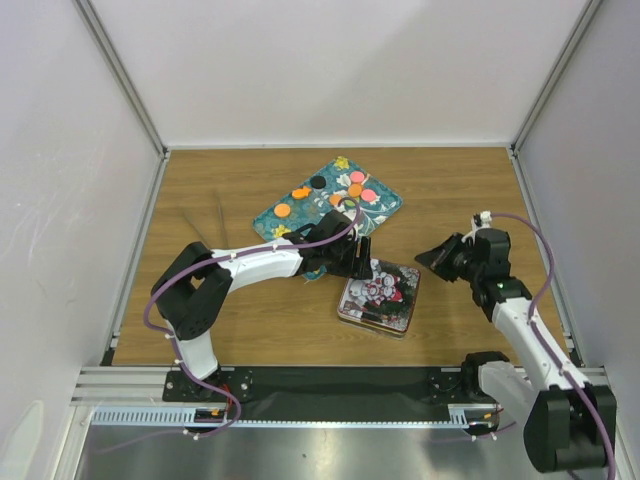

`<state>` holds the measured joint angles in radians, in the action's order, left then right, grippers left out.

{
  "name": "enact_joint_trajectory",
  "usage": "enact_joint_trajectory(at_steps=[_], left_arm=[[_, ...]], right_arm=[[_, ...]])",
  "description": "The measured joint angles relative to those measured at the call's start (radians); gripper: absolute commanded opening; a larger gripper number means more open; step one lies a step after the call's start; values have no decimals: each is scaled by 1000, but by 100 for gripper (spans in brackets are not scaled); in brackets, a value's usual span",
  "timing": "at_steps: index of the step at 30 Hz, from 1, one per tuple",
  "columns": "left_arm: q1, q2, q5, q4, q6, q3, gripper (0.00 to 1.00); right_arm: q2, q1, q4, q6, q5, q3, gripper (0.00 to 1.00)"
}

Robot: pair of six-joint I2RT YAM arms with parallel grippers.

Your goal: Pack the cookies

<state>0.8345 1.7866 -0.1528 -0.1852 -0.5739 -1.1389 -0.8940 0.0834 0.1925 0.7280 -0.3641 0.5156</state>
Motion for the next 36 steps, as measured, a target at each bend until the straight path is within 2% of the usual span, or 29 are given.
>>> enact_joint_trajectory(at_steps=[4, 10, 15, 19, 24, 26, 31, 36], left_arm=[[0, 0, 0, 0, 0, 0, 71], [0, 0, -1, 0, 0, 0, 71], [0, 0, -3, 1, 0, 0, 71], [0, 0, -4, 0, 0, 0, 71], [0, 0, -5, 0, 0, 0, 71], [0, 0, -5, 0, 0, -1, 71], [0, 0, -4, -2, 0, -3, 72], [0, 0, -3, -11, 3, -13, 73]], right_arm=[[-78, 16, -119, 65, -97, 7, 0], [-149, 61, -284, 162, -120, 5, 0], [-281, 74, -565, 247, -118, -92, 0], [-492, 49, -795, 315, -126, -209, 0], [-661, -13, -1163, 399, -222, -274, 0], [-693, -26, -1243, 417, -248, -287, 0], [-699, -36, -1265, 419, -263, -291, 0], [-616, -40, -1073, 342, -249, -250, 0]])
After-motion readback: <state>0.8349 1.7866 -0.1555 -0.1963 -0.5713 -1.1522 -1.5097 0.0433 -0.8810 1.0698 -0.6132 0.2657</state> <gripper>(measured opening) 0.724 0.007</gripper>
